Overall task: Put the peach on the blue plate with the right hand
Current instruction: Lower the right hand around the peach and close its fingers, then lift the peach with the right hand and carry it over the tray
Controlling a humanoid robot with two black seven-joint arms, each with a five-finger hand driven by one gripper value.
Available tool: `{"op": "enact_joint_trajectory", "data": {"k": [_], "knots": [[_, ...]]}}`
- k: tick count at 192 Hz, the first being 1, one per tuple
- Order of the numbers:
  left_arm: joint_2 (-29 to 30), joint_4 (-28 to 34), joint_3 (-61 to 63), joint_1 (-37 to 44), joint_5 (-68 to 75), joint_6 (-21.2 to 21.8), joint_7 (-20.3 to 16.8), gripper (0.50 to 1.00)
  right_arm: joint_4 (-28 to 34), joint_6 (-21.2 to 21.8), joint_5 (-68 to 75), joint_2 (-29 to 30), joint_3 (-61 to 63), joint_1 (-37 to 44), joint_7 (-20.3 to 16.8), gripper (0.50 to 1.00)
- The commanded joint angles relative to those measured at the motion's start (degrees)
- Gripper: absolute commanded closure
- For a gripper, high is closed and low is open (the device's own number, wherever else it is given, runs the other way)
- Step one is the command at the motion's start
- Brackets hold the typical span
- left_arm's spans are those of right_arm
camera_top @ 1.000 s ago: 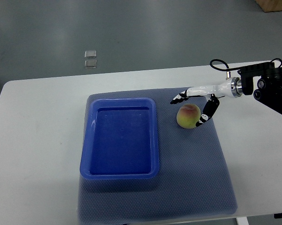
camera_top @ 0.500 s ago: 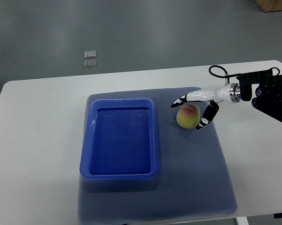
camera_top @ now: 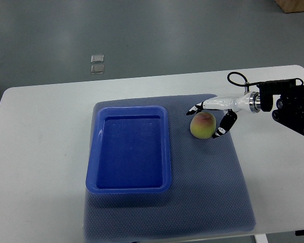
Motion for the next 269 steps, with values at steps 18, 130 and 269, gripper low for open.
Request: {"op": "enact_joint_trajectory", "data": {"k": [18,130,269], "knots": [[0.0,0.0,0.0,0.0,0.0,0.0,0.0,0.500,0.0,-1.7,0.1,0.0,0.0,-0.1,0.1,0.683],[0.0,0.0,-0.1,0.0,0.0,0.0,0.0,0.500,0.3,-2.6,1.1,-0.1,1.1,2.0,2.1,0.842],[0.0,0.0,0.0,0.0,0.0,0.0,0.0,0.500,0.6,-2.4,1.0,17.0,3.0,7.2,2.5,0.834]]}}
